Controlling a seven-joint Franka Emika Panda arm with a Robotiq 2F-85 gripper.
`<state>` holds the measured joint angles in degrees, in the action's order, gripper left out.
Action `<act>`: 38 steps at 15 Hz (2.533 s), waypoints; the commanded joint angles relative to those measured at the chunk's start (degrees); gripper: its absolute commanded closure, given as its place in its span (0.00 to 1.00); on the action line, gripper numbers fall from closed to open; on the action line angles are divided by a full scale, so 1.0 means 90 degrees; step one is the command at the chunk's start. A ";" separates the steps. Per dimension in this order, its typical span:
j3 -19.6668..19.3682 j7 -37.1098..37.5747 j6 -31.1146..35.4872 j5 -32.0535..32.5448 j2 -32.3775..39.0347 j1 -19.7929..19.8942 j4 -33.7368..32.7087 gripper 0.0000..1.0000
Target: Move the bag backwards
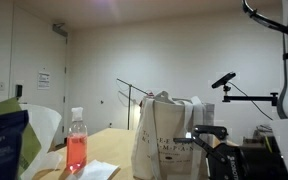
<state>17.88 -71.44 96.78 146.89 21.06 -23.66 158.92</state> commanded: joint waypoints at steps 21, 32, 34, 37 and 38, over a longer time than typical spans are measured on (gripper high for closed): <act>0.0607 0.0366 -0.0545 -0.1089 -0.1599 -0.0217 0.0103 0.00; 0.0522 0.0578 -0.0691 -0.1366 -0.1225 -0.0123 -0.0092 0.00; 0.0463 0.0695 -0.0546 -0.1338 -0.1058 -0.0057 -0.0098 0.00; 0.0317 0.0786 -0.0444 -0.1403 -0.0756 0.0070 -0.0072 0.00; 0.0253 0.0824 -0.0404 -0.1418 -0.0643 0.0117 -0.0069 0.00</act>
<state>21.59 -66.56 91.27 133.90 13.03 -24.20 158.67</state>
